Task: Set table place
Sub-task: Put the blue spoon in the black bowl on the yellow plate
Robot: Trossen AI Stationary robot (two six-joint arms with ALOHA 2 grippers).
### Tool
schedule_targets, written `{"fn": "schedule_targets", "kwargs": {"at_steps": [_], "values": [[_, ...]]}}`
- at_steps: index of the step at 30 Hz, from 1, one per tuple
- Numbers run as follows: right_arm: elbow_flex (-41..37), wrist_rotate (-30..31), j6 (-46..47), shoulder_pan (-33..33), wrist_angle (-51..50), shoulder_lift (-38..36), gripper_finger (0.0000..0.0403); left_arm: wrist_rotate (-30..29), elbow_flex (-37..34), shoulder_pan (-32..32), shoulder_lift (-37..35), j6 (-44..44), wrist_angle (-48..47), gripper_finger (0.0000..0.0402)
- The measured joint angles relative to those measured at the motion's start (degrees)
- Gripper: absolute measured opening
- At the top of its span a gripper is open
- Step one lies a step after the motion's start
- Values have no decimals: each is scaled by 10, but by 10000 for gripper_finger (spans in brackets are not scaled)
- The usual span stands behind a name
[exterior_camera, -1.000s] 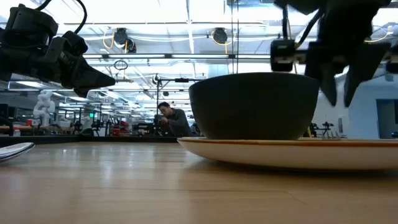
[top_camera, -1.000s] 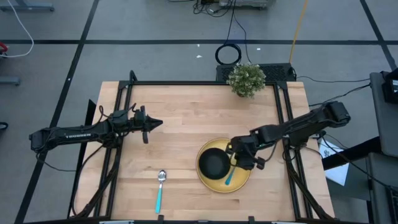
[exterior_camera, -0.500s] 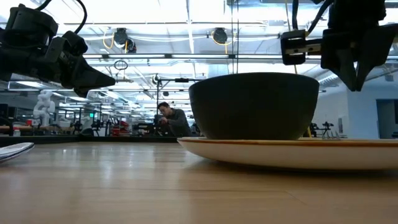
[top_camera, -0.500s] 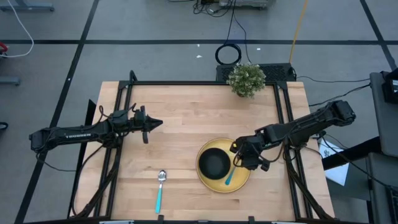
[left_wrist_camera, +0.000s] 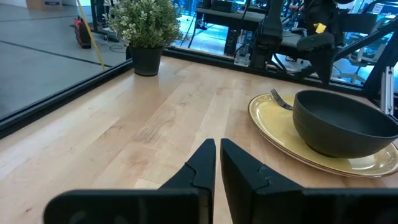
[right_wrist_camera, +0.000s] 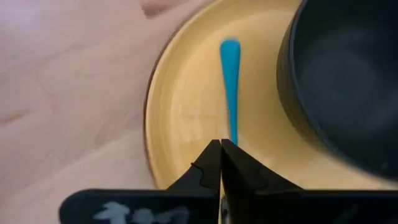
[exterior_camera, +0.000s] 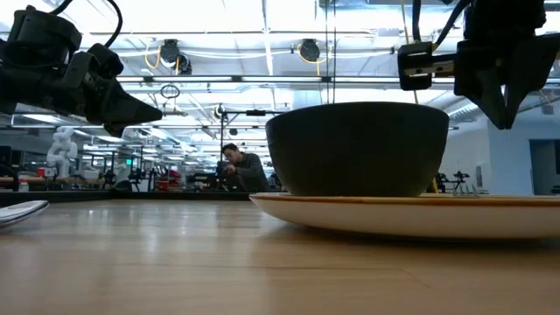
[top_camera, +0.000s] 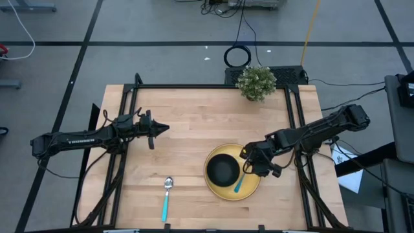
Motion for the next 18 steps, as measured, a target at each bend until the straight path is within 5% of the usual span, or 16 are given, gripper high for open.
{"fn": "schedule_targets", "kwargs": {"at_steps": [5,18], "values": [[54,66,60,-3,-82,-13,0,0,0,0,0,2,0,28],[58,65,194,-43,-23,-168,0,4,0,0,0,2,0,28]]}}
